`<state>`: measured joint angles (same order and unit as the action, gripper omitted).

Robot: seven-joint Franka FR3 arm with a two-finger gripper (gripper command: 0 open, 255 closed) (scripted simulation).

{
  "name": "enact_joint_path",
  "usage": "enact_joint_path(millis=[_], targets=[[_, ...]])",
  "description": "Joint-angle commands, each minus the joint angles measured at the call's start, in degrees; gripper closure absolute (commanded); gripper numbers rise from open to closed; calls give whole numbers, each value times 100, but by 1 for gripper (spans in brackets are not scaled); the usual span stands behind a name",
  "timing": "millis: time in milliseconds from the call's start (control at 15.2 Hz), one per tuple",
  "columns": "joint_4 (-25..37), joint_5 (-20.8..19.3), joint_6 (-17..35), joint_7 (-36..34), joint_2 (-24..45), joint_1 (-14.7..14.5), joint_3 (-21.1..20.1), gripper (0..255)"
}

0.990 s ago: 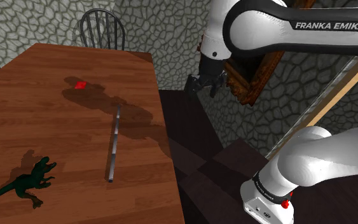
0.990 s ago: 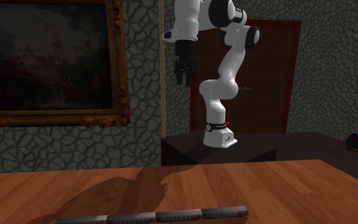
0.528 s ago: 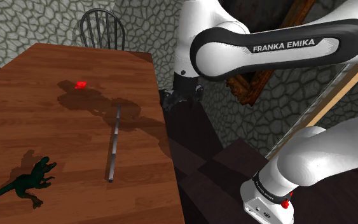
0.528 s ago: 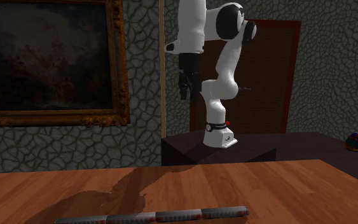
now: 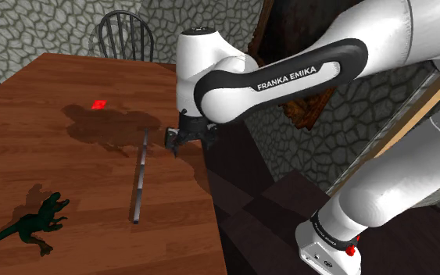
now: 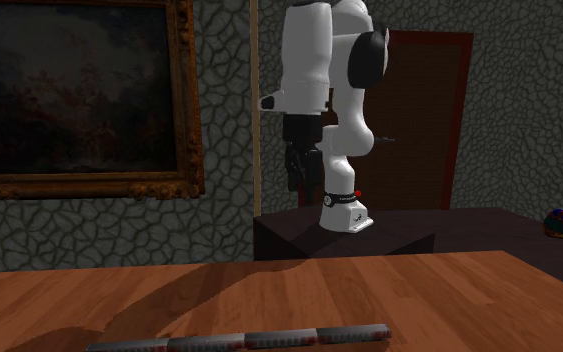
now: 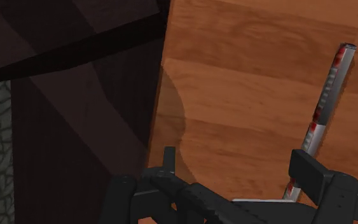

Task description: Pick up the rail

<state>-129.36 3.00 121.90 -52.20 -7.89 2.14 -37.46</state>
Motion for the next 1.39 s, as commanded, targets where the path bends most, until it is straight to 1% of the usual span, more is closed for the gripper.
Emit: enact_joint_path(millis=[0, 132, 330, 528, 660, 858, 924, 1320], targets=[[250, -366, 200, -525, 551, 23, -186, 0], [537, -800, 334, -1038, 1116, -31, -274, 0], [1038, -1462, 439, -1768, 1962, -263, -240, 0], [1620, -2009, 455, -2363, 2752, -635, -46, 0], [2051, -2290, 432, -2674, 3247, -913, 121, 0], [2764, -2608, 358, -3036, 3962, -1323, 368, 0], [2878, -2643, 343, -3078, 4066, -1386, 408, 0], [2827, -2830, 648, -3194, 4347, -1481, 549, 0]])
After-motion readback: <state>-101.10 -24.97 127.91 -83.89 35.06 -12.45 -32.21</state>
